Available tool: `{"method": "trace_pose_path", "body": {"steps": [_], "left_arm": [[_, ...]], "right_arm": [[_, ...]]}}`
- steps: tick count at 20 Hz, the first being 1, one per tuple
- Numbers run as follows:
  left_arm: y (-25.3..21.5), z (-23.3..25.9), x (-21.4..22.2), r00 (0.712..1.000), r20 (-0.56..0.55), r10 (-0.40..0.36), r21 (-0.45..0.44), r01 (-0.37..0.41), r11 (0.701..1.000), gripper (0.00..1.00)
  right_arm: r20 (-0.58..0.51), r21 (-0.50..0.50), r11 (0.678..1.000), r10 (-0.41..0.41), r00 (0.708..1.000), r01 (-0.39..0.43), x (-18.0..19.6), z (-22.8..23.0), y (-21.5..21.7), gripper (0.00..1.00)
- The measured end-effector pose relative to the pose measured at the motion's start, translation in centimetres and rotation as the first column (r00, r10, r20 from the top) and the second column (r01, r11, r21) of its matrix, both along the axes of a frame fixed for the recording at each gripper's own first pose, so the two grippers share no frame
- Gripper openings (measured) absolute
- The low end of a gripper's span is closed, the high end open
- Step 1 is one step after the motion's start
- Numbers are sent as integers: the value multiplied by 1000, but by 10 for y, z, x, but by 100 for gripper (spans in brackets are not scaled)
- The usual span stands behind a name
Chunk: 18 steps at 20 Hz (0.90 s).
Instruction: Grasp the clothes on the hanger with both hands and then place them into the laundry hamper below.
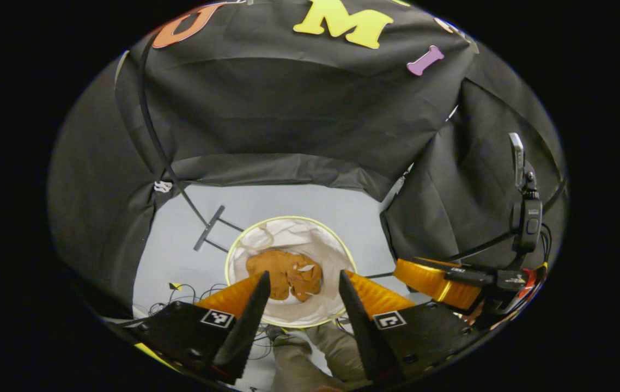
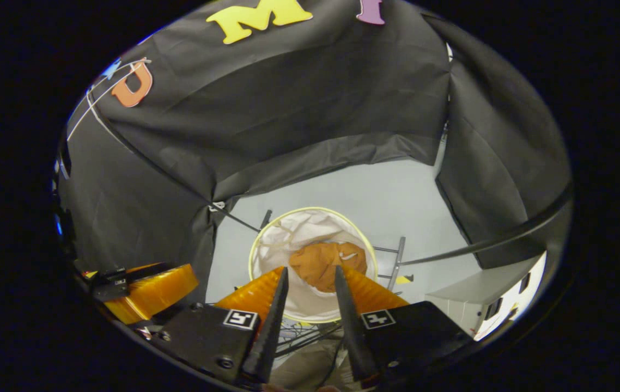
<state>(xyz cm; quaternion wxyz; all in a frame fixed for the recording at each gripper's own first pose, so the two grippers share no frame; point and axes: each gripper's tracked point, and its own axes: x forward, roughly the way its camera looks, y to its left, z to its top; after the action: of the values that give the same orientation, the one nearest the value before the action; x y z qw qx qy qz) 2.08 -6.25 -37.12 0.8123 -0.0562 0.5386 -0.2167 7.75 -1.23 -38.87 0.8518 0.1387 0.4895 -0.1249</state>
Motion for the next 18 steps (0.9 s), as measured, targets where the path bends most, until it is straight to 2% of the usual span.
{"method": "trace_pose_path", "body": {"steps": [1,2,4,5,7,8,9,11,12,15,18], "left_arm": [[8,-2,-1,1000,12,0,6,0,1000,84],[14,-3,-2,1000,26,3,14,-3,1000,87],[26,-1,-7,999,44,10,38,-12,999,94],[32,1,-10,998,54,18,52,-21,998,94],[39,6,-16,997,76,35,63,-40,997,94],[43,9,-21,996,83,41,68,-46,997,100],[46,15,-24,995,93,47,77,-54,996,94],[57,27,-31,990,122,75,102,-87,991,96],[64,34,-35,985,144,94,116,-111,987,97],[84,62,-55,960,230,158,155,-196,968,100],[92,115,-81,902,357,243,116,-301,946,98]], "right_arm": [[6,-27,1000,-11,1000,11,-9,7,-4,58],[13,-53,998,-21,1000,22,-19,12,-5,66],[22,-92,995,-34,999,36,-33,25,-10,77],[29,-105,994,-38,999,41,-37,31,-11,80],[56,-124,991,-38,998,45,-43,42,-13,77],[70,-138,990,-31,997,41,-47,46,-13,77],[79,-151,988,-20,997,32,-50,51,-13,77],[88,-131,991,39,995,-27,-59,56,-3,80],[95,-124,991,59,994,-47,-68,59,-1,77],[152,-153,983,128,980,-105,-98,86,-4,77],[249,-256,958,197,948,-131,-137,140,-28,77]]}}
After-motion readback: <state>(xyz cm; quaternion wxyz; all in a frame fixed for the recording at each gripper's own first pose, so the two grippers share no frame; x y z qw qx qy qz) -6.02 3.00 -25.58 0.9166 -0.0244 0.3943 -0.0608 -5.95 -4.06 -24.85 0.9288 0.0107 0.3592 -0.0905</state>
